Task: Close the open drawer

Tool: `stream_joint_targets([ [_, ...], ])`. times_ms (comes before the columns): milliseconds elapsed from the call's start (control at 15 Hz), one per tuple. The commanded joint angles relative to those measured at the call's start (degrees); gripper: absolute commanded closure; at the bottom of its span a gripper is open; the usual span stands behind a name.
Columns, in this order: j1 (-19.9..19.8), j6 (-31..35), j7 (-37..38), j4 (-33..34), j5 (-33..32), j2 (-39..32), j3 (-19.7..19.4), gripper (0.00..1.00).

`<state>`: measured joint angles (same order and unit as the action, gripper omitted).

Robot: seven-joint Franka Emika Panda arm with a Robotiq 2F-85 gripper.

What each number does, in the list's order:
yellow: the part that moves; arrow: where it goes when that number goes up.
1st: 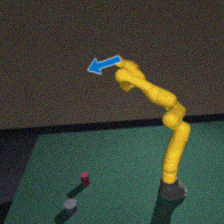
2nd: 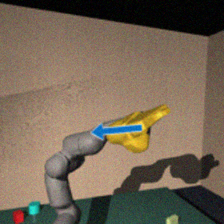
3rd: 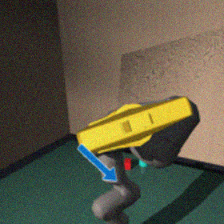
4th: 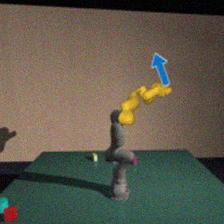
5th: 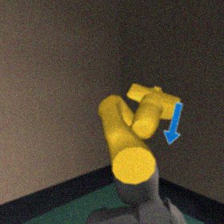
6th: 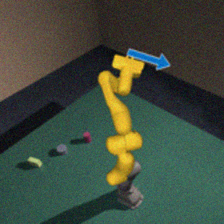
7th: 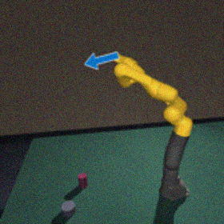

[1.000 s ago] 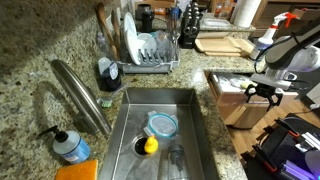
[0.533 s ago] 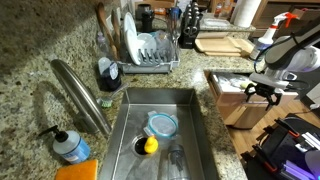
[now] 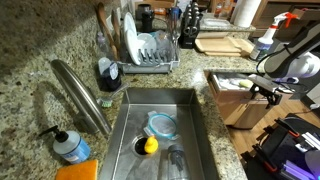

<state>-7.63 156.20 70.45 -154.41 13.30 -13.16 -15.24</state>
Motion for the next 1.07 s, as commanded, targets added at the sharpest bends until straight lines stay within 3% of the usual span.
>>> stream_joint_targets([
  [0, 4.59, 7.82, 11.52, 1.03, -9.3, -4.64, -6.68, 0.0],
  [267, 17.94, 11.97, 30.21, 1.84, -28.39, -5.04, -23.6, 0.0],
  [400, 24.99, 14.5, 37.42, 3.52, -34.37, -7.35, -32.68, 0.0],
  [467, 25.97, 15.11, 38.4, 2.94, -34.72, -6.82, -34.59, 0.0],
  [533, 26.85, 16.54, 38.6, 3.0, -33.76, -6.86, -36.02, 0.0],
  [667, 24.42, 20.03, 33.56, -0.09, -29.02, -1.51, -33.92, 0.0],
  [733, 26.54, 17.17, 33.85, 2.21, -27.98, -5.54, -34.84, 0.0],
  [800, 25.74, 17.33, 35.69, 2.09, -30.25, -4.68, -34.62, 0.0],
  [1000, 26.84, 17.56, 32.5, 2.24, -25.72, -5.87, -34.77, 0.0],
])
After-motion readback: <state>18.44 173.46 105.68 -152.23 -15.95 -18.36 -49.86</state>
